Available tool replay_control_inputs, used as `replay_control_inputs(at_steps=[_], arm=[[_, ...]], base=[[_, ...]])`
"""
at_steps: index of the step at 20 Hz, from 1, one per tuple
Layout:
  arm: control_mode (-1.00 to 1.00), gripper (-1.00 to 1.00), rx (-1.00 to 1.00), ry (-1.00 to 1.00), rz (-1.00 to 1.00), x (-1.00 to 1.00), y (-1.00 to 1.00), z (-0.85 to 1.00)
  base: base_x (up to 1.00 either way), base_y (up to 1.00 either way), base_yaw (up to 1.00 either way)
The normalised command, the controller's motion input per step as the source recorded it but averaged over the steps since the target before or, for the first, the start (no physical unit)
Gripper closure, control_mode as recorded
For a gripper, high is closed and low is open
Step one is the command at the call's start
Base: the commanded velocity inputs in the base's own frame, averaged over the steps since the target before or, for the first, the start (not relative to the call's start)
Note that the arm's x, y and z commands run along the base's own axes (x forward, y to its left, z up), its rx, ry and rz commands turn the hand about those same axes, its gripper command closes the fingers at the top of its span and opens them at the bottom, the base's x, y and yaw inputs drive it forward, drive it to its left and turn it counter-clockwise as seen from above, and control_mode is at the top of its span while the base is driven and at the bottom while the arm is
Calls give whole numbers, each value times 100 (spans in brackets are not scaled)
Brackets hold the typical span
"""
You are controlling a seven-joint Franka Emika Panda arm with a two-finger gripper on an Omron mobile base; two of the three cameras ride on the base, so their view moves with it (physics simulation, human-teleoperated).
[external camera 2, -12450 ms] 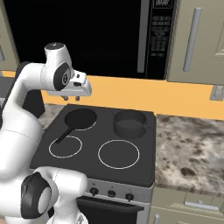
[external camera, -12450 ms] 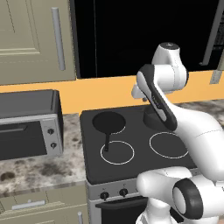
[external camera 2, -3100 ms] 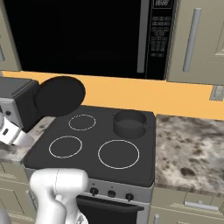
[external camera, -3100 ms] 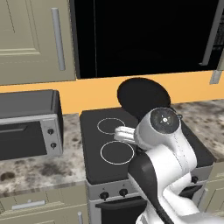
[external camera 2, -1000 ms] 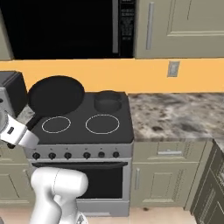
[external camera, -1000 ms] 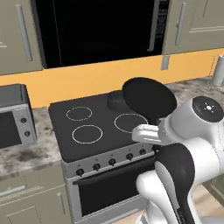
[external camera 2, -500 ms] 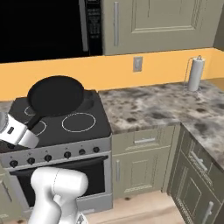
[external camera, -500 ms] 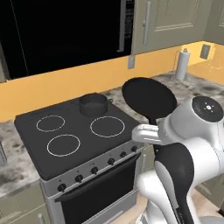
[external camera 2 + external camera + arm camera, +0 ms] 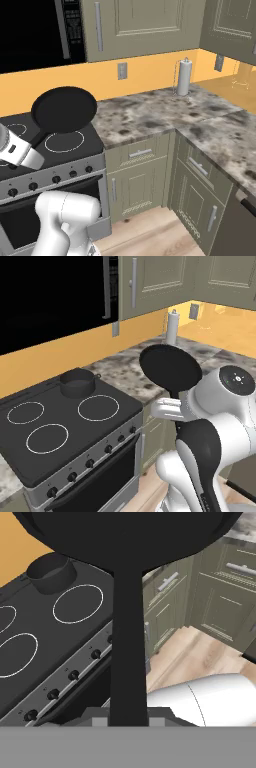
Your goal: Move the pot and pan from the stove into the sink.
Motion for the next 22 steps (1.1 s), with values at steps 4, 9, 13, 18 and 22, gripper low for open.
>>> replay_control_inputs(at_steps=[4,9,13,18,22], arm=[[100,100,0,0,0,0,0,0],[100,100,0,0,0,0,0,0],[100,100,0,0,0,0,0,0],[100,100,0,0,0,0,0,0],[100,100,0,0,0,0,0,0]], base=[[0,-7,-37],[0,-8,-36],[0,-11,-35],[0,-12,-34],[0,-12,-34]])
